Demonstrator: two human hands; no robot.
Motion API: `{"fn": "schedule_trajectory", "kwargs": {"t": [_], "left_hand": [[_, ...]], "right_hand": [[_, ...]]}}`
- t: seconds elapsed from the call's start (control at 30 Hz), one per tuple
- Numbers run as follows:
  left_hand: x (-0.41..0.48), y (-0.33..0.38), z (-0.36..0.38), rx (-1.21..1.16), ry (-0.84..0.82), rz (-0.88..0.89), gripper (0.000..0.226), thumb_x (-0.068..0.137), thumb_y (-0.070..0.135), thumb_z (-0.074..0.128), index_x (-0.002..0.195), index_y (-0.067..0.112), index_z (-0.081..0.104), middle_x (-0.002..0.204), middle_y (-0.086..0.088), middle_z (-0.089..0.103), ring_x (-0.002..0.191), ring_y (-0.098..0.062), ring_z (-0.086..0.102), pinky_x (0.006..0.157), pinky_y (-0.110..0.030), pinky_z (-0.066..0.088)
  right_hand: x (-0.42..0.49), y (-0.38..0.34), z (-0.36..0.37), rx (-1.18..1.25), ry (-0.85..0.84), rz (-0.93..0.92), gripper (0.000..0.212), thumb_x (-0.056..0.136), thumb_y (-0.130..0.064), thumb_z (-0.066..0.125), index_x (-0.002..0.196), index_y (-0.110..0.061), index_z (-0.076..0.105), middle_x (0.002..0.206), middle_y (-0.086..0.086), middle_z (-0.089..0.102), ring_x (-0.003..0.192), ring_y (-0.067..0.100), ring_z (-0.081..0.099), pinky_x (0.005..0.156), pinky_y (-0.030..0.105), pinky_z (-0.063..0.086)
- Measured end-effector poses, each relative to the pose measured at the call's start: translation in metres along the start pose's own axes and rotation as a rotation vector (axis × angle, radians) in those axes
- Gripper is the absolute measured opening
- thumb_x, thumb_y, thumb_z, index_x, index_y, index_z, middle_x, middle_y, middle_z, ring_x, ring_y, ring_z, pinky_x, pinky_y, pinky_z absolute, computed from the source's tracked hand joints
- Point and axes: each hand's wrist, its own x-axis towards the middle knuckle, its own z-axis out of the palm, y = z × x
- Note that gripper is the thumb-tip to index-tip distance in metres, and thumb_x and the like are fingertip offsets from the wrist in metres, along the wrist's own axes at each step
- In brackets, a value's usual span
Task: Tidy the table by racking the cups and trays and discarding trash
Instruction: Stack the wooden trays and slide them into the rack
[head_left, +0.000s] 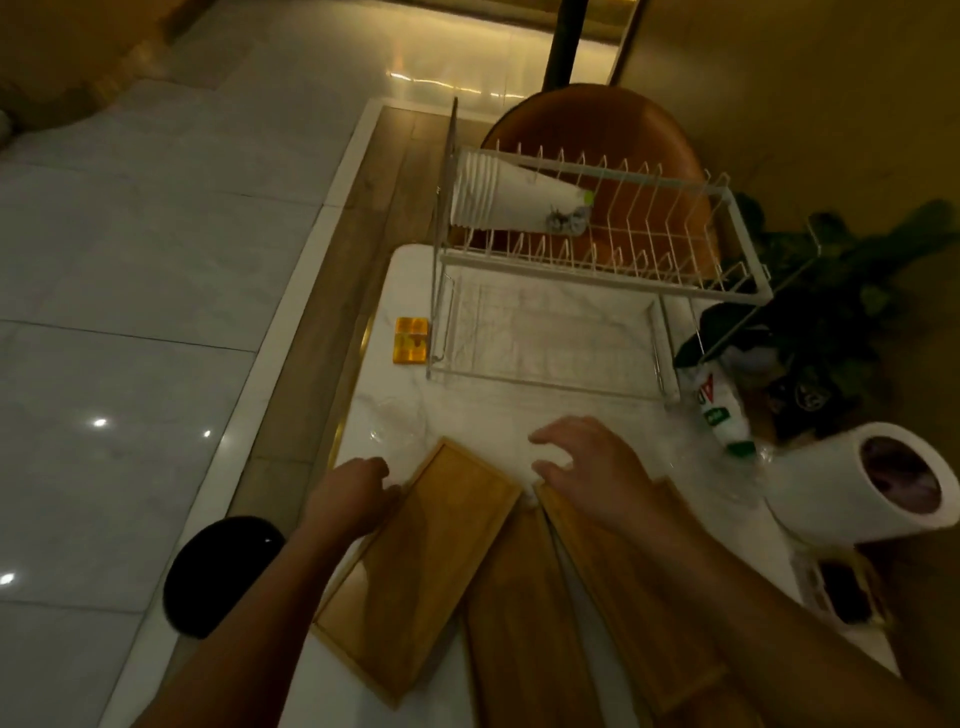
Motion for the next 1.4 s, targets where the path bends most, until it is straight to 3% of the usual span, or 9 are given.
{"fn": "schedule_trajectory", "kwargs": {"t": [0.17,0.37,0.67,0.83,0.9,1.03,1.13,1.23,1.4], "left_hand": [[-0.047,-0.012,0.051,-0.117,0.124,-0.061,0.055,0.093,0.052,0.056,0.137,0.019,0.054,0.122,-0.009,0.062,0.102,-0.025,0.065,0.082,-0.035,0.054],[-0.079,0.000,0.082,-0.019,0.148,-0.154,0.093,0.067,0.072,0.071,0.140,0.023,0.041,0.128,-0.008,0.053,0.113,-0.030,0.054,0.084,-0.044,0.053],[-0.077,0.026,0.083,-0.464,0.122,-0.343,0.077,0.072,0.031,0.089,0.136,0.008,0.053,0.119,-0.019,0.063,0.100,-0.035,0.067,0.088,-0.050,0.058],[-0.096,0.042,0.094,-0.637,0.130,-0.351,0.052,0.084,0.012,0.076,0.132,0.012,0.056,0.108,-0.010,0.070,0.081,-0.020,0.069,0.067,-0.036,0.059],[-0.104,0.051,0.102,-0.684,0.099,-0.334,0.053,0.088,0.008,0.070,0.138,0.014,0.053,0.111,-0.011,0.071,0.082,-0.019,0.068,0.064,-0.029,0.054],[-0.115,0.069,0.116,-0.782,0.078,-0.321,0.044,0.094,0.003,0.051,0.137,0.011,0.057,0.107,-0.013,0.072,0.085,-0.028,0.072,0.073,-0.045,0.063],[-0.125,0.083,0.127,-0.842,0.105,-0.331,0.048,0.093,0.008,0.060,0.140,0.009,0.051,0.114,-0.016,0.067,0.093,-0.033,0.070,0.081,-0.053,0.061],[-0.135,0.099,0.138,-0.881,0.100,-0.339,0.055,0.093,0.011,0.063,0.144,0.014,0.045,0.119,-0.009,0.061,0.099,-0.028,0.063,0.086,-0.050,0.059],[-0.137,0.127,0.146,-0.823,0.083,-0.295,0.052,0.096,0.007,0.055,0.144,0.022,0.044,0.125,-0.010,0.060,0.106,-0.029,0.060,0.085,-0.051,0.059]], "right_hand": [[-0.069,0.060,0.013,0.057,-0.063,0.348,0.045,0.087,-0.012,0.067,0.130,-0.013,0.058,0.132,0.009,0.058,0.123,0.025,0.051,0.101,0.031,0.039],[-0.123,0.116,0.008,-0.087,-0.069,0.650,0.057,0.089,-0.039,0.063,0.139,-0.020,0.044,0.139,0.011,0.044,0.122,0.030,0.044,0.096,0.040,0.046],[-0.126,0.132,0.020,-0.084,-0.088,0.677,0.055,0.089,-0.045,0.062,0.132,-0.013,0.052,0.131,0.014,0.053,0.118,0.032,0.049,0.097,0.041,0.046],[-0.135,0.134,0.021,0.346,0.126,0.693,0.034,0.091,-0.025,0.065,0.120,-0.008,0.059,0.119,0.013,0.064,0.104,0.029,0.059,0.084,0.033,0.045],[-0.150,0.141,0.021,0.392,0.197,0.682,0.032,0.092,-0.024,0.063,0.119,-0.007,0.059,0.115,0.012,0.065,0.098,0.026,0.059,0.078,0.031,0.042],[-0.192,0.171,0.028,0.341,0.278,0.715,0.031,0.091,-0.025,0.063,0.118,-0.009,0.060,0.115,0.013,0.062,0.104,0.030,0.059,0.085,0.042,0.050],[-0.214,0.196,0.034,0.290,0.297,0.743,0.028,0.089,-0.024,0.066,0.114,-0.010,0.062,0.128,0.014,0.054,0.118,0.036,0.050,0.096,0.053,0.046],[-0.223,0.214,0.040,0.378,0.229,0.729,0.028,0.093,-0.021,0.061,0.118,-0.006,0.059,0.140,0.014,0.046,0.126,0.033,0.046,0.101,0.048,0.043],[-0.226,0.219,0.051,0.443,0.251,0.707,0.032,0.095,-0.021,0.059,0.121,-0.004,0.058,0.113,0.014,0.062,0.099,0.026,0.059,0.081,0.038,0.049]]}}
